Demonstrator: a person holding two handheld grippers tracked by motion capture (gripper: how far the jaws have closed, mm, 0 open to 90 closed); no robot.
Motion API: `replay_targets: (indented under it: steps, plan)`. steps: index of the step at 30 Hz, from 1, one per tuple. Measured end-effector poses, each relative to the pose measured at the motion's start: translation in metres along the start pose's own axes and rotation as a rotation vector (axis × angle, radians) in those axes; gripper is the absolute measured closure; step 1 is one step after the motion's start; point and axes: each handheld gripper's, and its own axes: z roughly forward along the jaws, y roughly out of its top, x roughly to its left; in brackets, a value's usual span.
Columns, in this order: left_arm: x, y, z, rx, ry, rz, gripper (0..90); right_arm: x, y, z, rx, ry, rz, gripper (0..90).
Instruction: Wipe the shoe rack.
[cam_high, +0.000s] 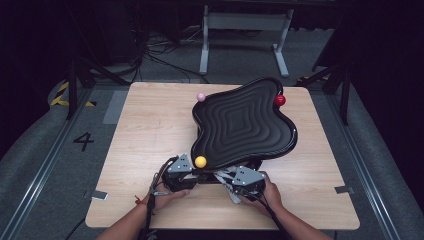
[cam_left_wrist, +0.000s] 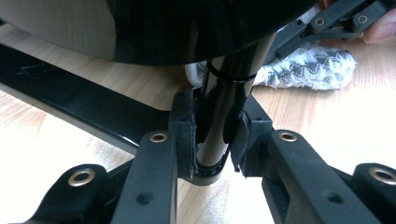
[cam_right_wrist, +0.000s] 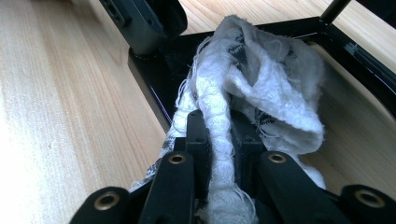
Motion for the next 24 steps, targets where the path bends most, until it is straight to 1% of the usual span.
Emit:
replay_targets:
  steps: [9,15,16,17,19,21,23,24]
  plan:
    - [-0.002,0.001,0.002,0.008,-0.012,0.001,72.6,0.006,0.003,0.003,-0.009,0.007,-0.006,80.6]
    - [-0.002,0.001,0.002,0.008,-0.013,0.001,72.6,0.014,0.013,0.012,-0.009,0.025,-0.017,80.6]
    - [-0.002,0.001,0.002,0.008,-0.013,0.001,72.6,0.015,0.014,0.013,-0.013,0.022,-0.025,80.6]
    - [-0.001,0.001,0.002,0.011,-0.014,0.002,72.5,0.016,0.015,0.014,-0.013,0.028,-0.019,80.6]
    - [-0.001,0.001,0.002,0.011,-0.017,0.007,72.5,0.019,0.017,0.016,-0.017,0.026,-0.028,80.6]
    - [-0.001,0.000,0.002,0.005,-0.018,0.007,72.5,0.019,0.017,0.016,-0.018,0.026,-0.029,80.5]
    - [-0.001,0.000,0.002,0.010,-0.020,0.008,72.5,0.019,0.016,0.016,-0.019,0.031,-0.022,80.5]
    - [0.000,0.000,0.002,0.007,-0.021,0.010,72.5,0.018,0.016,0.016,-0.018,0.029,-0.031,80.5]
